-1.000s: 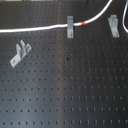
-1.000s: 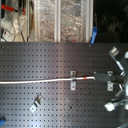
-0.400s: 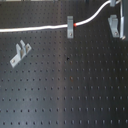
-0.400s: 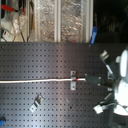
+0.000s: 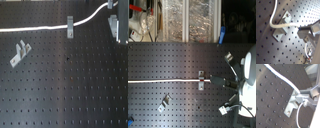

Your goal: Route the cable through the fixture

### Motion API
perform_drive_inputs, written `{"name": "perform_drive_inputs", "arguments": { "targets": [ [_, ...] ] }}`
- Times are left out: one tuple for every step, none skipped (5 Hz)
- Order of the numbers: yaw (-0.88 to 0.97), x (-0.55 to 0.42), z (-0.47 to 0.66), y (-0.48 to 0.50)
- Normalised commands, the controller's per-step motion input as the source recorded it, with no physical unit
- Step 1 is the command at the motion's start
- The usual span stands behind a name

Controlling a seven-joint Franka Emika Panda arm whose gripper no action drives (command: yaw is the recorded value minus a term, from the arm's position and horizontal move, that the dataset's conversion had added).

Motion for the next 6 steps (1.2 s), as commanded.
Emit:
{"name": "perform_drive_inputs", "arguments": {
  "targets": [
    [0.0, -0.104, 0.0, 0.362],
    [0.0, -0.002, 0.0, 0.156],
    [0.02, -0.348, 0.37, 0.102],
    [0.26, -0.581, 0.42, 0.047],
    [0.0, -0.014, 0.0, 0.017],
    [0.03, 0.04, 0.0, 0.167]
  ]
}}
